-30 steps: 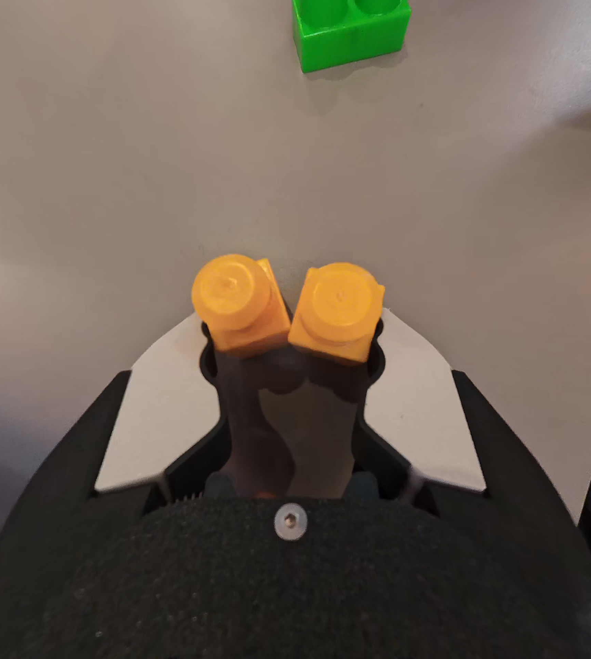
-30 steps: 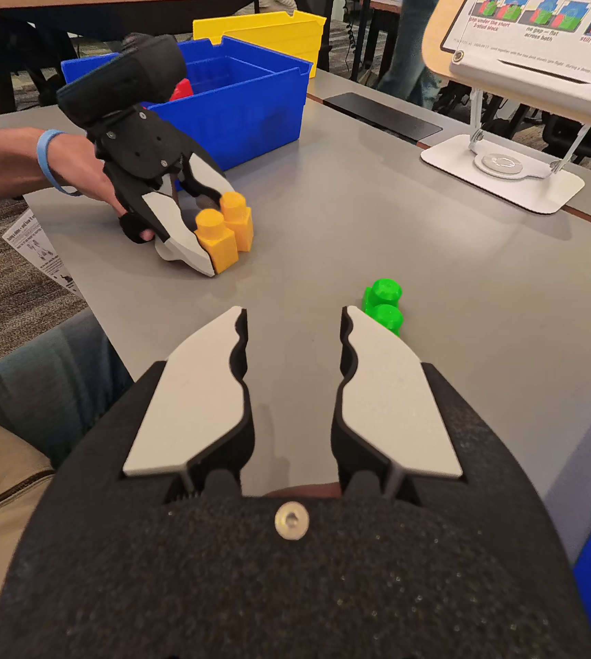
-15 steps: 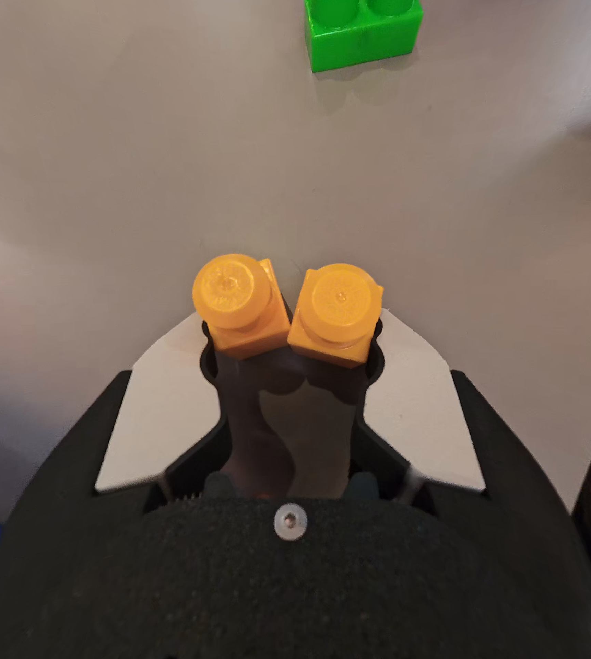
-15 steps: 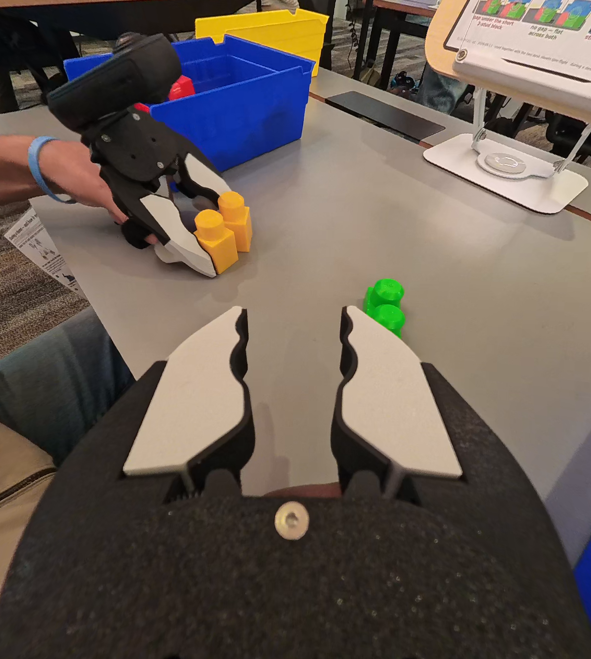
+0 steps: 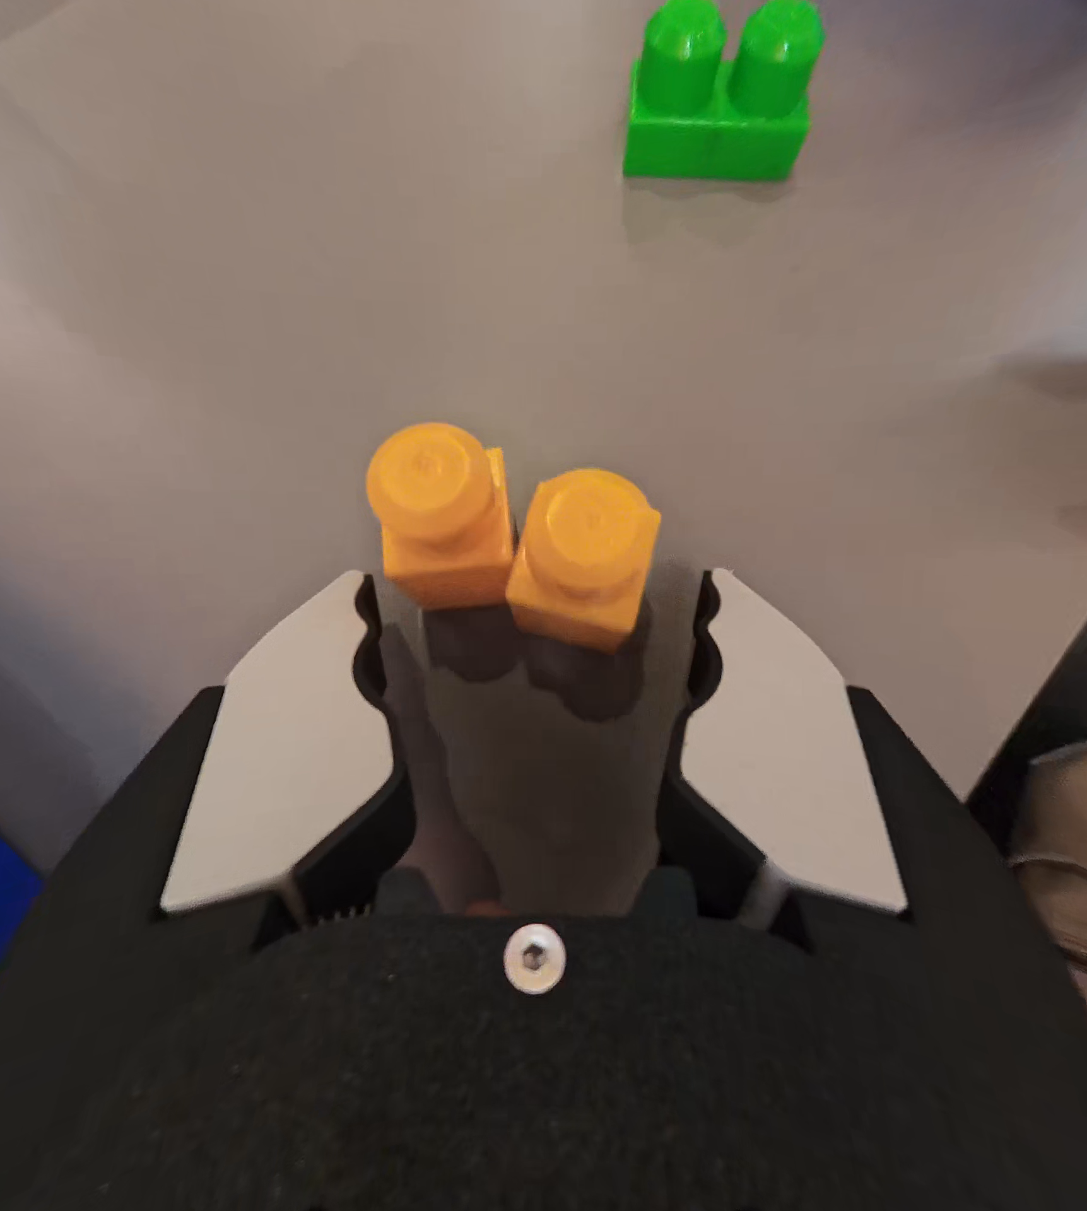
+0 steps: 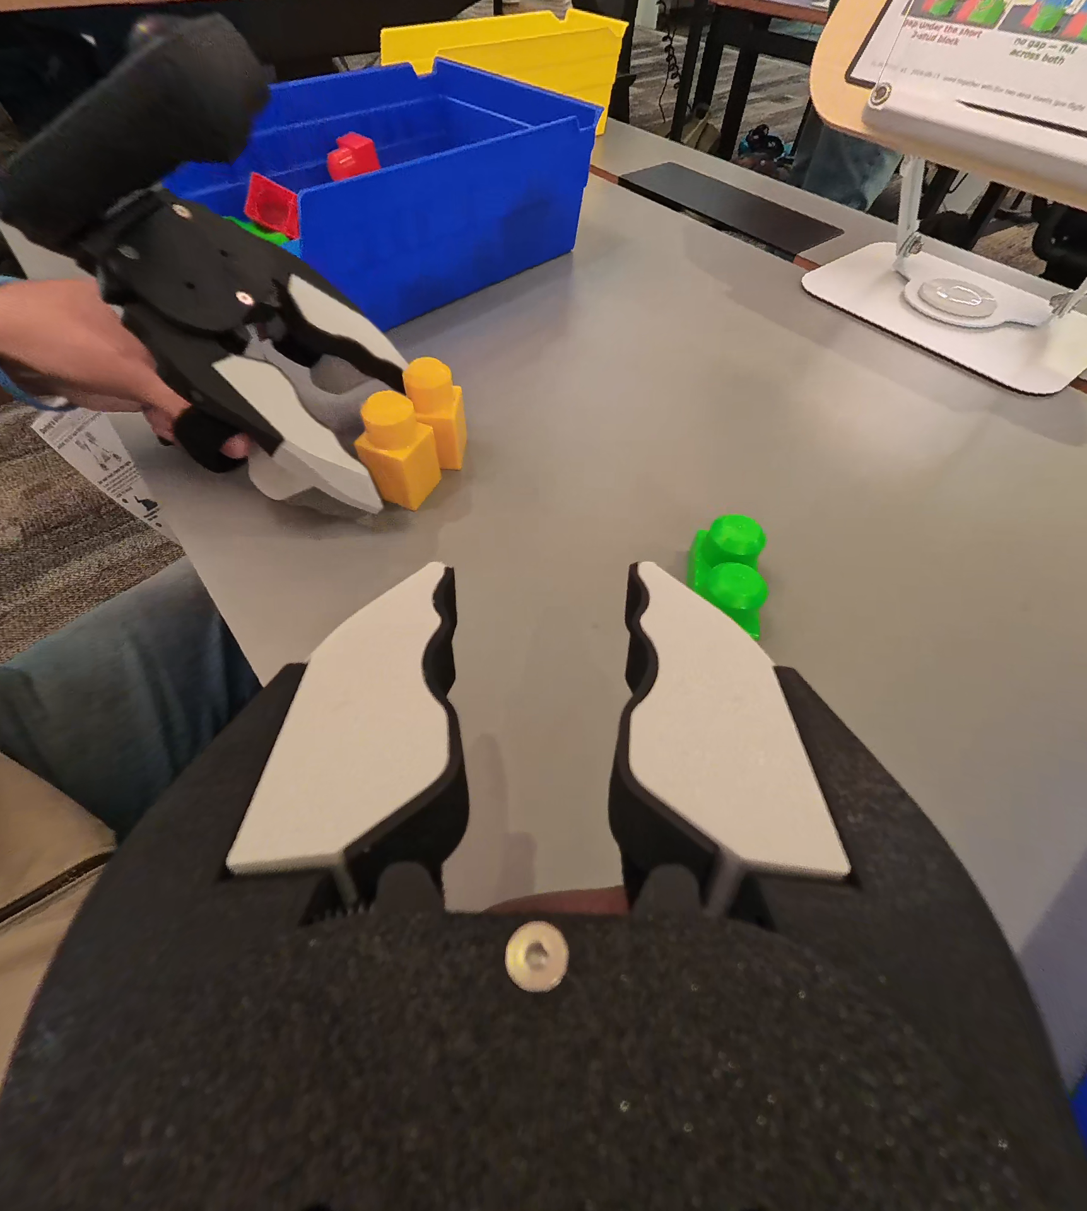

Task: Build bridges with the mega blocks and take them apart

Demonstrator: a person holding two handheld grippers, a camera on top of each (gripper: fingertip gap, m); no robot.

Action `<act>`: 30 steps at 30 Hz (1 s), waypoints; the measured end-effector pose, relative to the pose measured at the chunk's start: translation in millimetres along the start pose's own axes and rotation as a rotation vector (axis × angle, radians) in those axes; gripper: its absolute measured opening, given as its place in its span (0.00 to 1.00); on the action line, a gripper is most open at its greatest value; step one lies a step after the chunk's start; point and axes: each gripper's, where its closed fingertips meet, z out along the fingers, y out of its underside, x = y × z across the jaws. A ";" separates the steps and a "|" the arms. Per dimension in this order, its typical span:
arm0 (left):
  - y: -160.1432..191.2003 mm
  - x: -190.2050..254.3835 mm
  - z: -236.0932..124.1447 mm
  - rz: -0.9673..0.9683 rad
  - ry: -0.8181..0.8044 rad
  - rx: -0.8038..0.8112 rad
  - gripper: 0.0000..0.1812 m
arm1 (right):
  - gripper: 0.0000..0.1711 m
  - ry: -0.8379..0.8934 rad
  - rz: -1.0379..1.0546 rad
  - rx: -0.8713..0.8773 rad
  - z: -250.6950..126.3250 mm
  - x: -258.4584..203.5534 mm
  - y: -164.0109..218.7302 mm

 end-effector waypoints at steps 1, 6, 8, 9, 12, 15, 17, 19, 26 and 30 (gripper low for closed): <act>3.1 -0.4 -6.1 0.003 -0.015 0.002 0.50 | 0.29 0.000 0.000 -0.002 0.2 0.3 0.7; 7.5 6.6 -31.1 0.001 -0.051 0.111 0.17 | 0.29 0.000 0.006 0.002 -0.2 1.9 0.8; 8.1 2.6 -31.5 -0.025 -0.095 0.122 0.03 | 0.29 -0.001 0.006 0.002 0.1 1.4 0.5; 11.5 1.5 -29.5 -0.028 -0.102 0.095 0.02 | 0.29 -0.002 0.004 0.001 0.3 0.6 0.5; 18.8 3.7 -21.4 -0.053 -0.070 0.026 0.00 | 0.29 -0.003 -0.003 -0.001 0.4 -1.4 0.6; 15.8 11.2 -15.4 -0.061 -0.033 0.010 0.00 | 0.29 -0.002 -0.003 0.003 -0.5 -1.4 -0.6; 15.0 12.6 -11.1 -0.049 -0.039 -0.014 0.00 | 0.29 -0.001 -0.001 0.005 -1.4 -0.8 -1.3; 15.0 15.0 -6.3 -0.045 -0.026 -0.034 0.01 | 0.29 0.000 -0.002 0.006 -2.3 -0.4 -2.1; 10.7 6.0 0.4 -0.067 -0.062 -0.048 0.03 | 0.29 0.000 0.002 0.009 -3.3 1.5 -1.9; 13.4 2.6 2.9 -0.068 -0.066 -0.061 0.03 | 0.29 0.000 0.004 0.009 -3.4 2.2 -1.6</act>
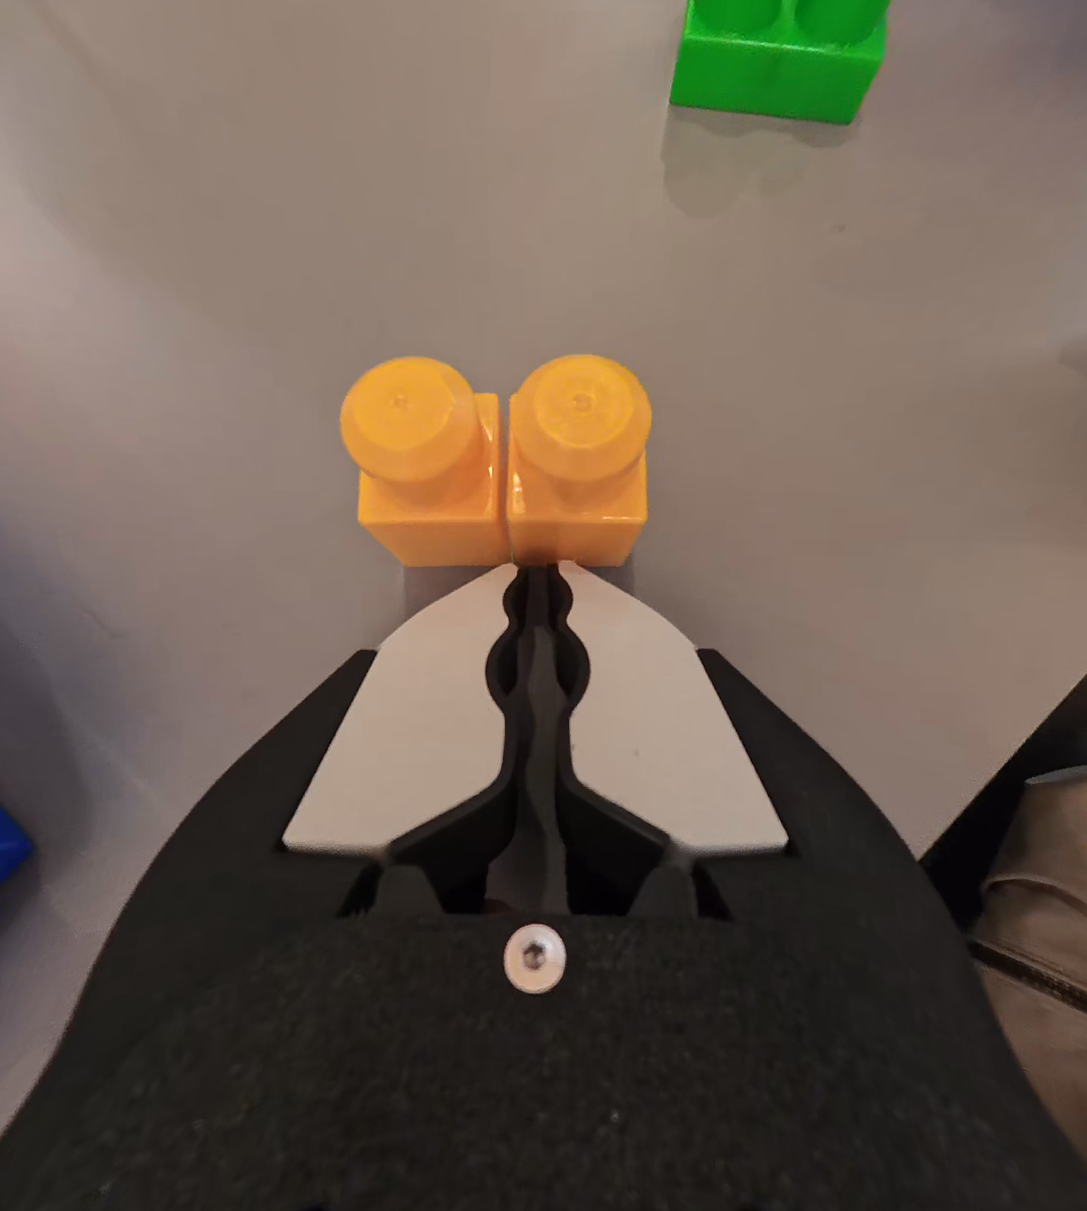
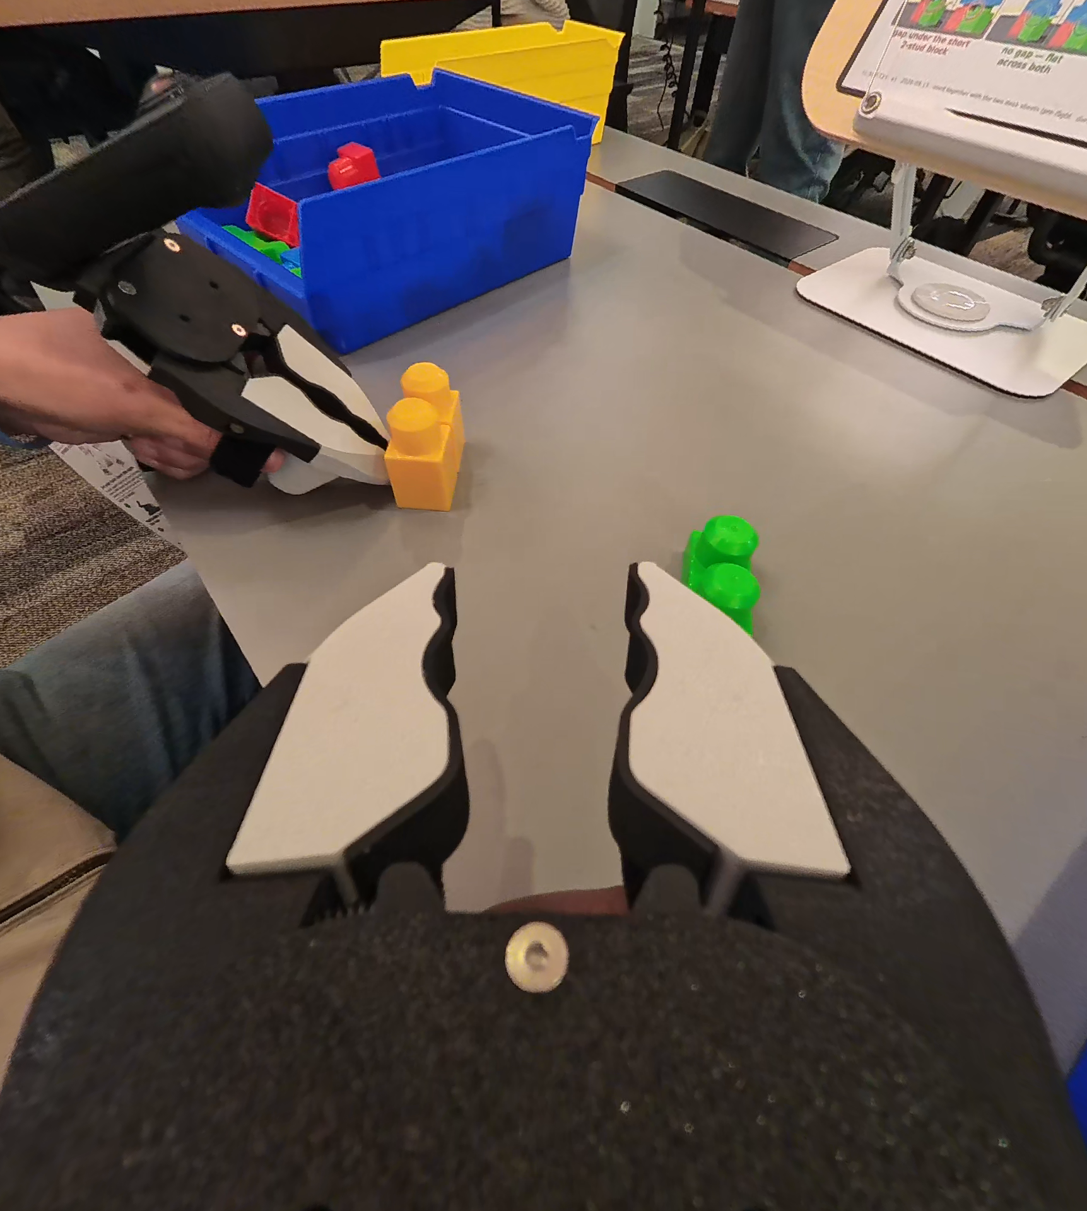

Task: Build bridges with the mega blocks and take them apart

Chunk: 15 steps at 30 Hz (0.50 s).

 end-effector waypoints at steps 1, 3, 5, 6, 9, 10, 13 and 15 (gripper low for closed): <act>0.6 0.2 -0.7 0.000 -0.001 -0.001 0.03 | 0.29 0.001 0.000 0.000 -0.1 0.3 0.1; 2.2 2.7 -4.2 -0.005 -0.001 0.004 0.03 | 0.29 0.001 0.001 -0.001 -0.2 1.0 0.3; 1.0 13.4 -11.1 -0.027 0.032 0.033 0.02 | 0.29 0.004 0.001 -0.002 -0.4 1.9 0.6; -1.8 20.0 -14.4 -0.042 0.047 0.059 0.03 | 0.29 0.005 0.001 -0.002 -0.6 2.3 0.7; -3.8 24.0 -15.0 -0.043 -0.024 0.070 0.25 | 0.29 0.008 0.002 -0.002 -1.1 3.7 0.4; -1.5 20.1 -13.4 -0.037 -0.074 0.053 0.35 | 0.29 0.008 0.003 -0.001 -1.4 3.8 0.2; 1.8 10.5 -7.8 -0.099 -0.123 0.033 0.47 | 0.29 0.010 0.002 0.002 -2.2 4.5 -0.2; 1.0 4.3 -5.3 -0.146 -0.107 0.017 0.54 | 0.29 0.006 0.006 0.003 -2.3 4.2 -0.5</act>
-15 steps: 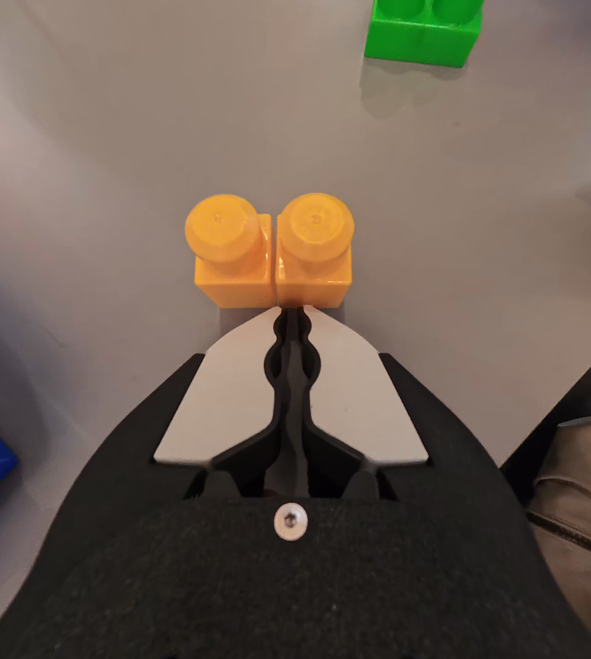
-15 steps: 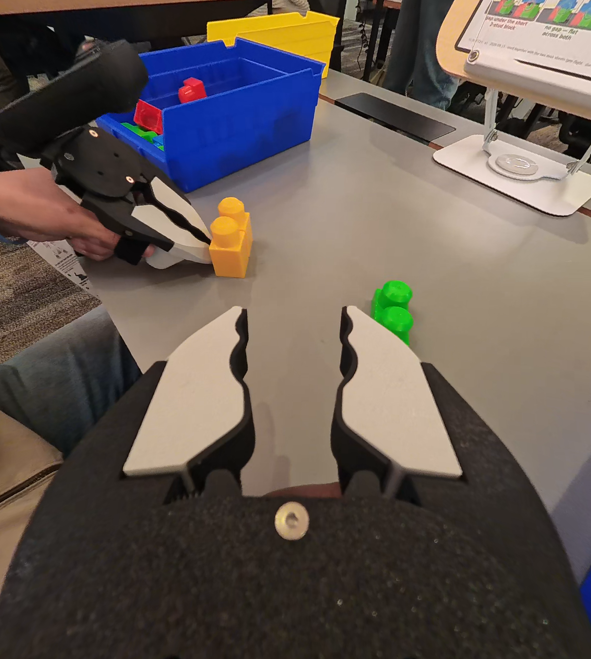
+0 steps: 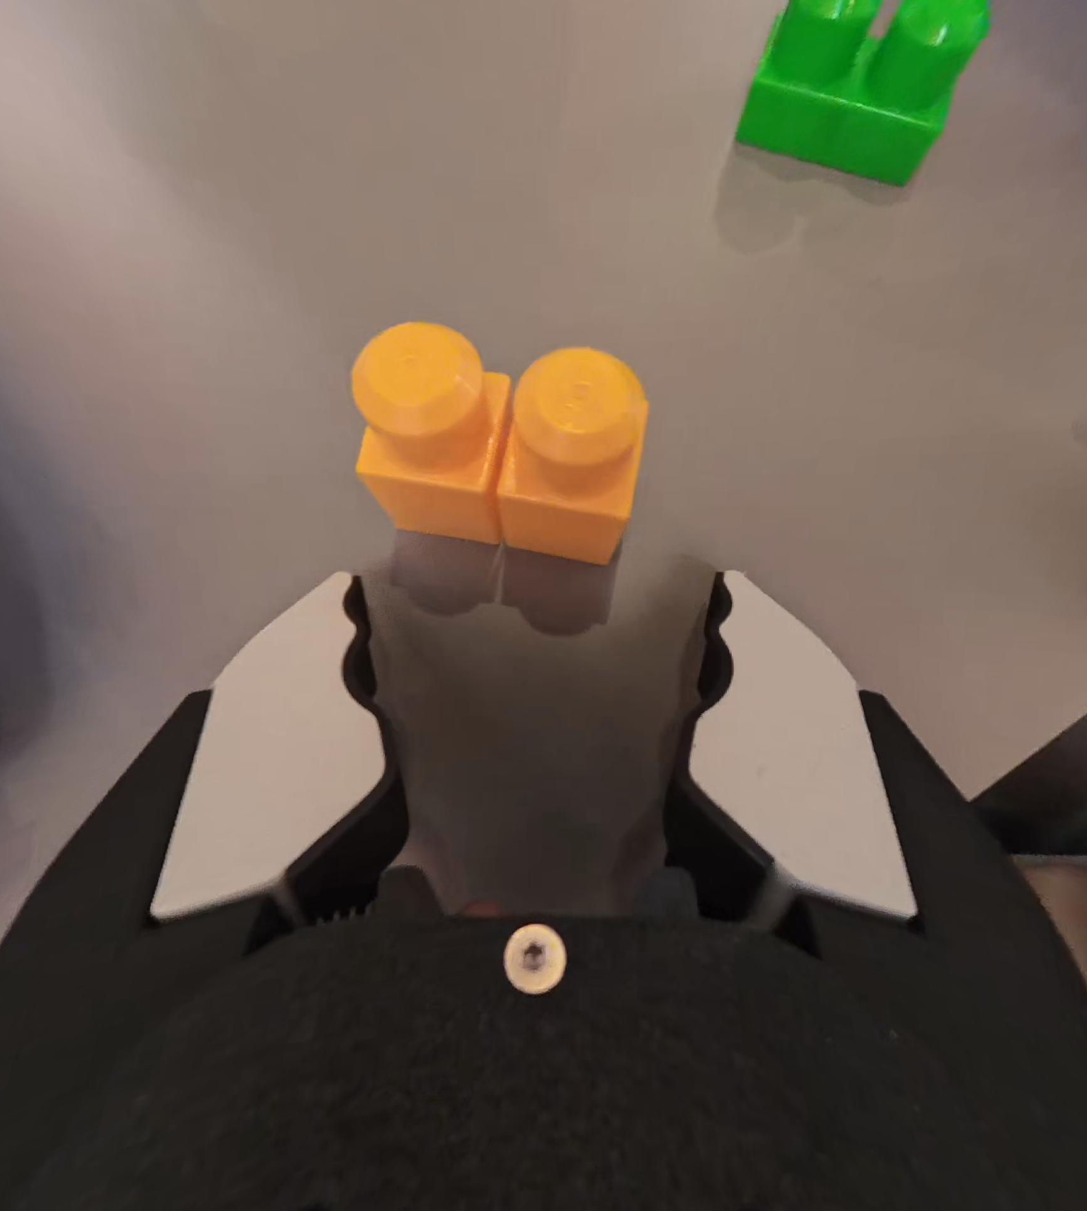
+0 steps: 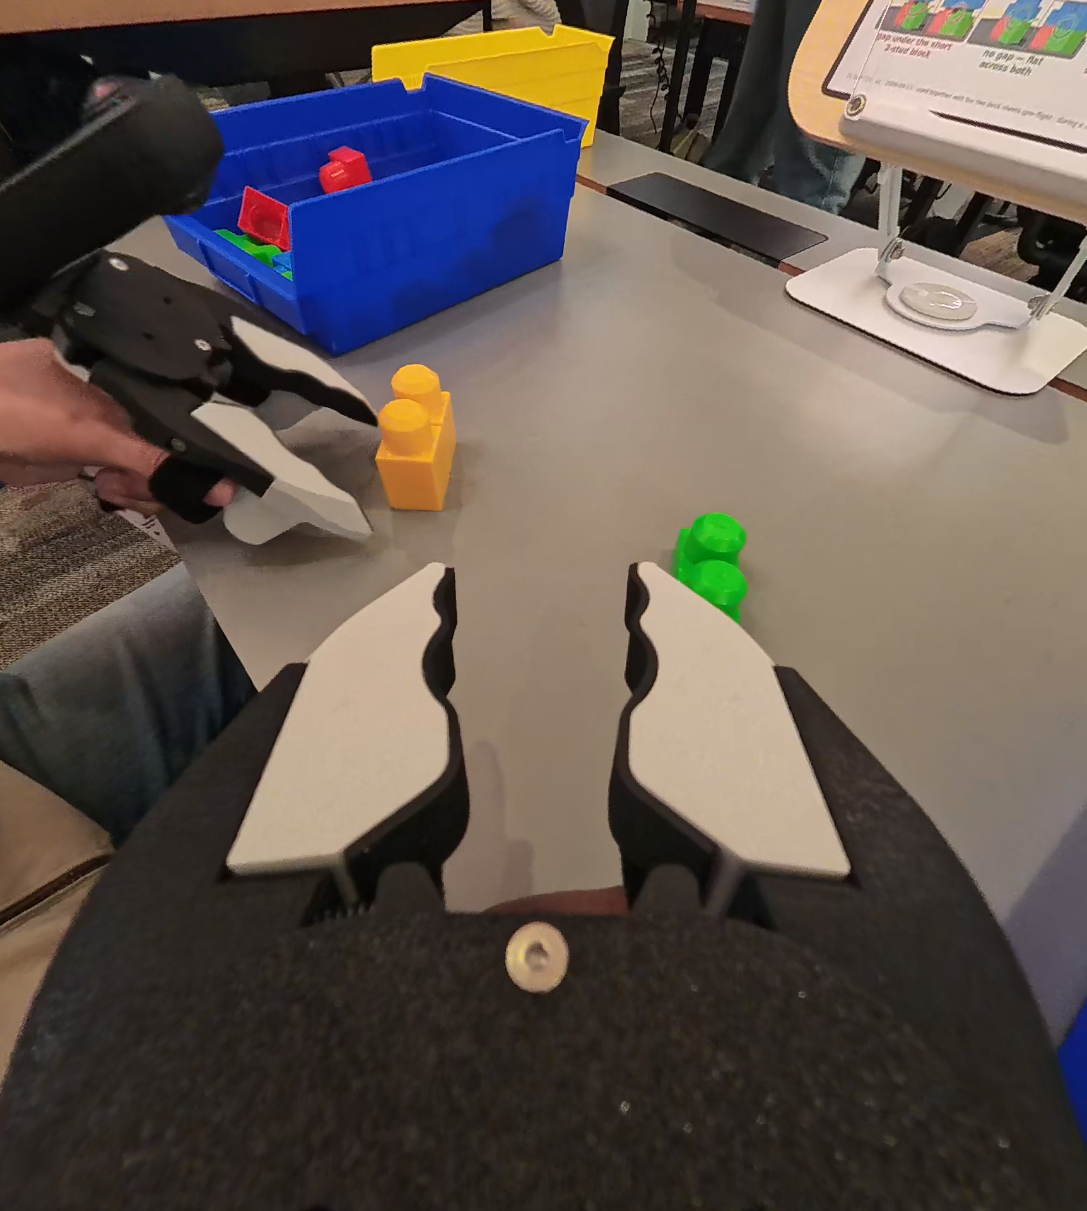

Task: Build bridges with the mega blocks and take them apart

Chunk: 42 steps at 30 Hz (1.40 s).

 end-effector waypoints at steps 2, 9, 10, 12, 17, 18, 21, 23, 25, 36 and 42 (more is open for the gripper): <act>1.1 2.0 5.7 -0.035 0.065 -0.041 0.58 | 0.29 -0.001 -0.003 -0.001 0.1 -0.9 0.2; -5.1 -17.9 18.4 0.048 0.021 -0.112 0.59 | 0.29 -0.001 -0.012 0.007 -2.5 -2.1 -3.5; -7.0 -18.4 19.2 0.063 0.024 -0.110 0.58 | 0.29 0.001 -0.012 0.009 -3.2 -1.5 -4.0; -9.7 -17.9 20.8 0.095 0.025 -0.104 0.58 | 0.29 0.004 -0.009 0.012 -4.1 0.0 -4.6; -12.2 -11.2 24.1 0.092 0.047 -0.095 0.57 | 0.29 0.005 -0.008 0.009 -3.5 0.7 -3.6; -12.4 -8.8 24.9 0.088 0.057 -0.091 0.57 | 0.29 0.004 -0.008 0.008 -3.0 0.6 -3.3; -13.4 -6.1 26.1 0.087 0.064 -0.080 0.56 | 0.29 0.002 -0.007 0.004 -2.0 0.2 -2.1; -13.7 -5.8 26.3 0.089 0.067 -0.077 0.56 | 0.29 0.001 -0.005 0.003 -1.8 0.0 -1.7; -14.1 -4.6 26.4 0.094 0.072 -0.073 0.55 | 0.29 0.000 -0.005 0.002 -1.5 -0.1 -1.4; -15.2 -2.5 28.2 0.095 0.069 -0.074 0.57 | 0.29 -0.001 -0.003 0.001 -1.6 -0.2 -1.3; -17.3 -4.2 30.8 0.092 0.067 -0.075 0.58 | 0.29 -0.005 -0.005 -0.002 -0.9 -1.3 -0.5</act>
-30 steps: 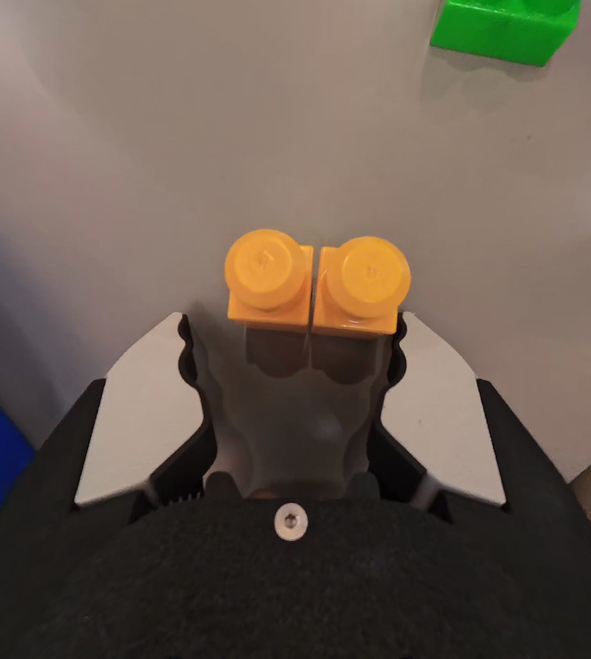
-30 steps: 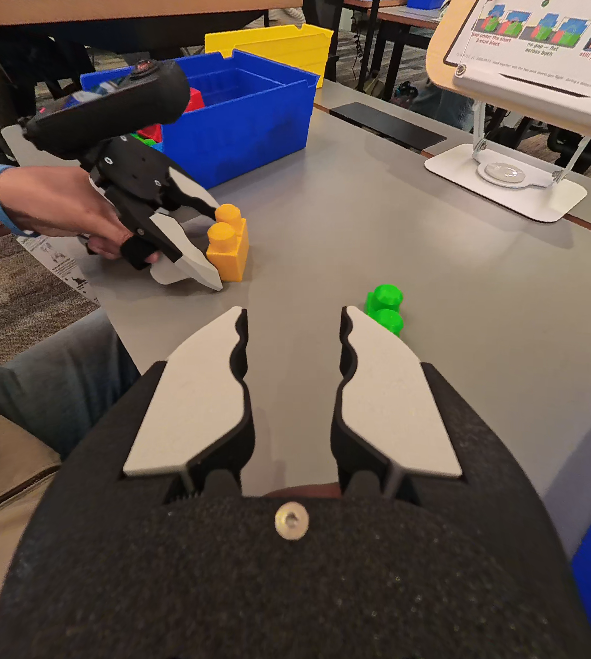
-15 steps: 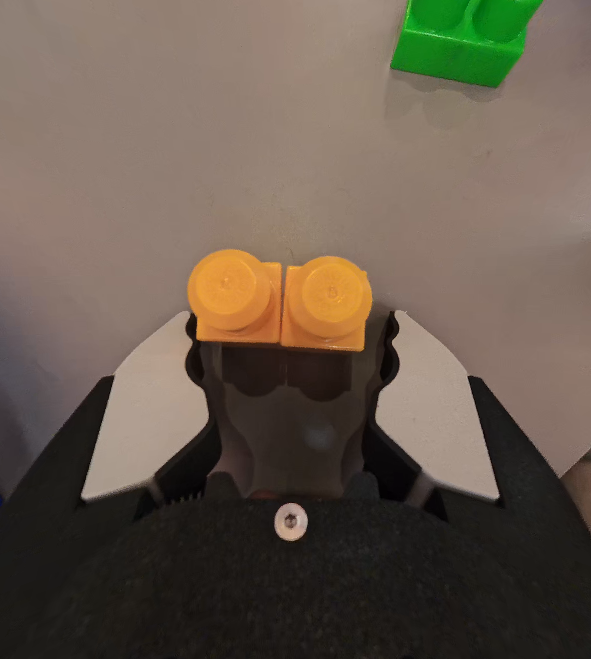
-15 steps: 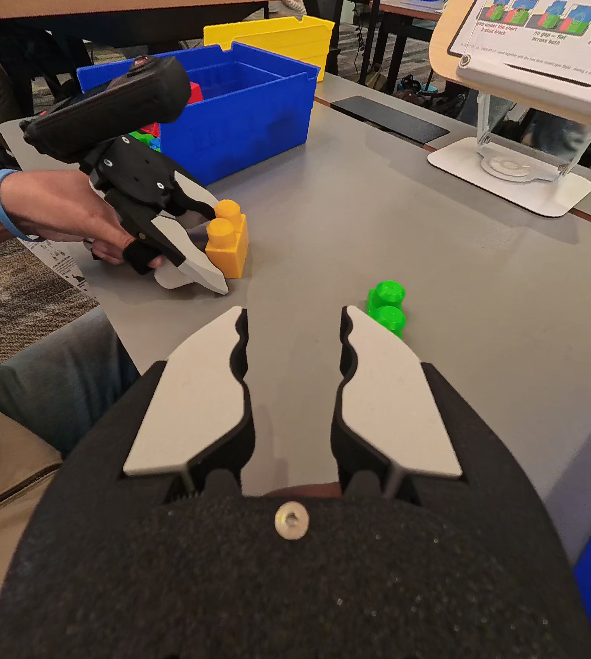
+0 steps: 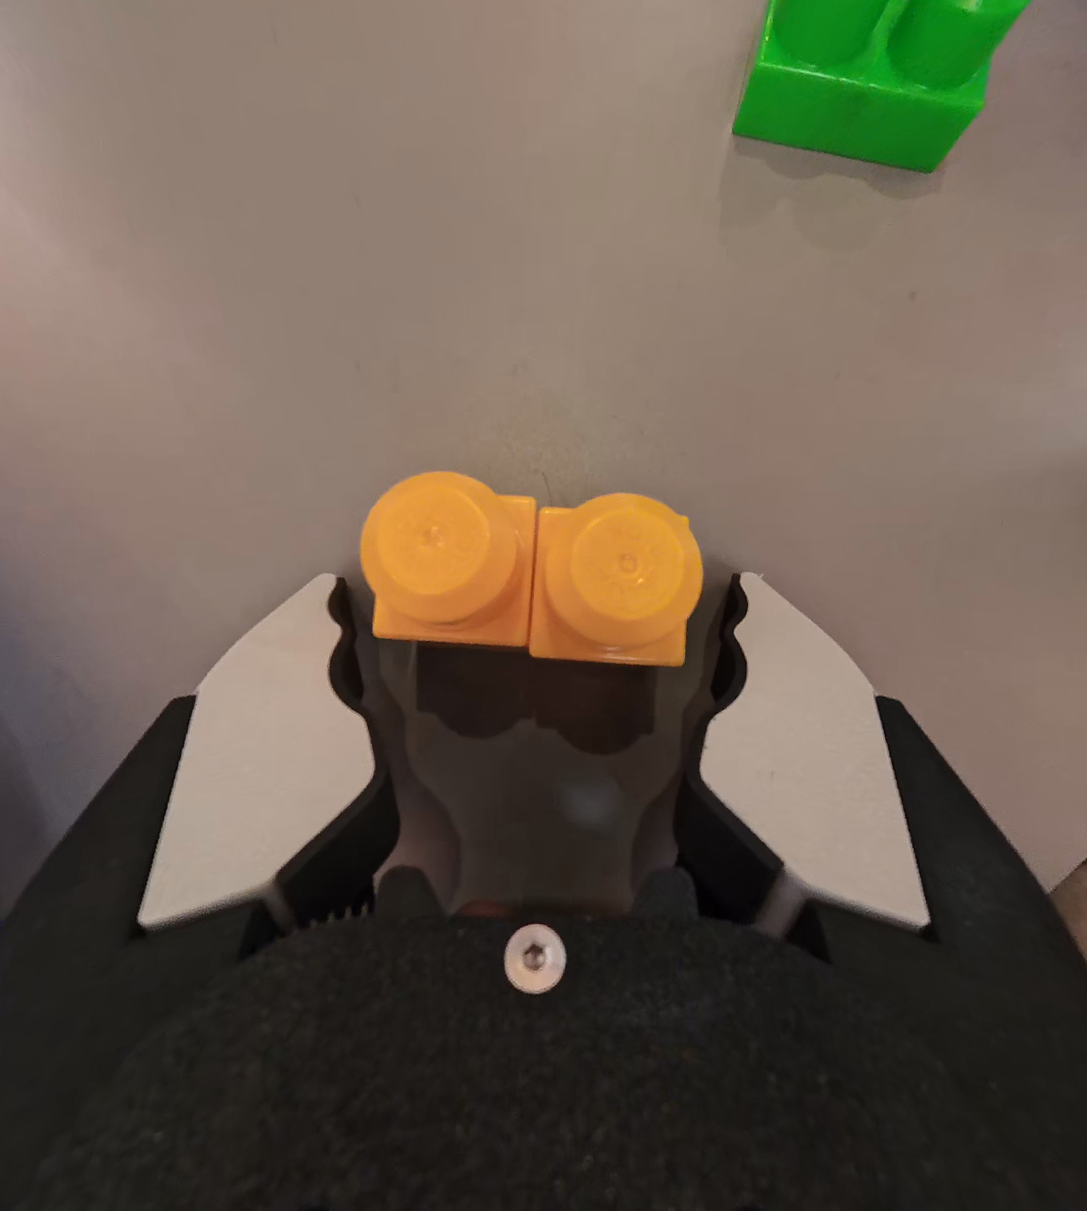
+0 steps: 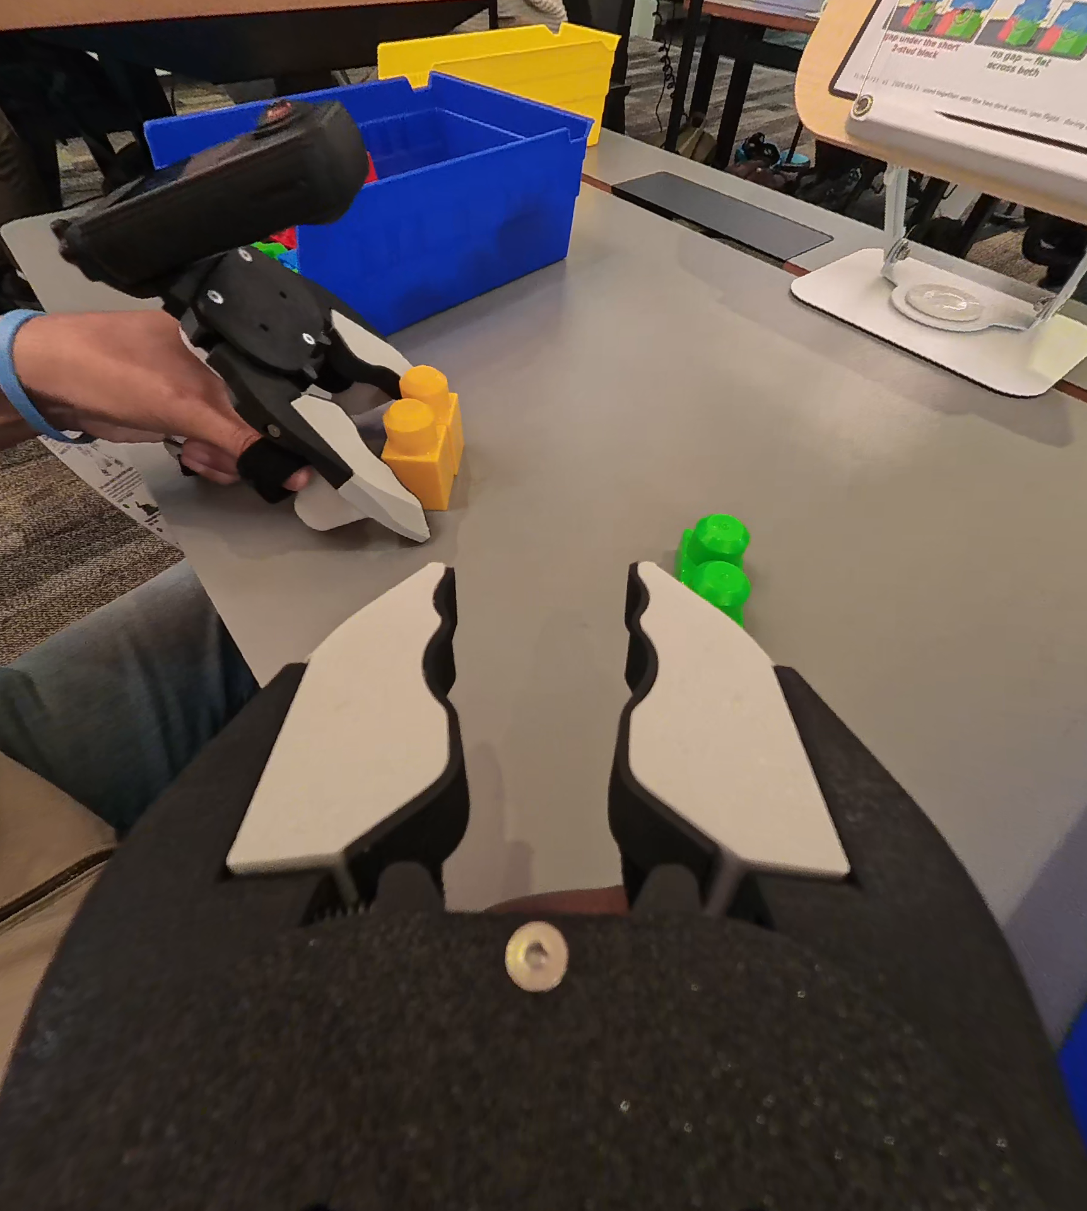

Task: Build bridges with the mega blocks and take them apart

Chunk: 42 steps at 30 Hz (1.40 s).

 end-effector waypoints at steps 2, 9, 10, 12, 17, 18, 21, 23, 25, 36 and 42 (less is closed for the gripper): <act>-0.4 0.4 0.2 0.003 0.003 0.001 0.58 | 0.29 0.002 -0.001 0.003 -0.7 0.2 -0.8; -4.1 1.4 0.5 0.015 0.012 0.018 0.49 | 0.29 0.003 0.000 0.003 -1.1 0.3 -1.3; -4.2 1.5 0.7 0.019 0.013 0.017 0.49 | 0.29 0.002 0.000 0.004 -1.0 0.1 -1.5; -5.0 1.6 0.7 0.019 0.015 0.023 0.45 | 0.29 0.002 0.000 0.004 -1.1 0.1 -1.6; -6.6 2.1 -0.2 0.054 0.002 0.038 0.43 | 0.29 0.004 0.003 0.003 -1.1 1.4 -0.7; -6.5 1.3 -0.4 0.051 -0.004 0.038 0.43 | 0.29 0.003 0.004 0.004 -1.1 1.3 -1.0; -5.8 1.5 -0.7 0.042 -0.001 0.039 0.42 | 0.29 0.004 0.001 0.004 -0.9 1.1 -1.0; -5.3 1.7 -0.6 0.038 0.006 0.033 0.42 | 0.29 0.002 0.003 0.003 -0.7 0.9 -0.8; -4.9 1.1 -0.6 0.030 0.005 0.032 0.43 | 0.29 0.003 0.001 0.003 -1.1 0.7 -0.9; 4.6 9.4 -45.7 -0.134 0.052 0.204 0.43 | 0.29 -0.002 0.027 -0.017 7.7 3.7 3.9; 21.8 -3.9 -67.7 -0.178 -0.071 0.244 0.32 | 0.27 -0.086 -0.004 -0.079 71.9 -16.0 -18.4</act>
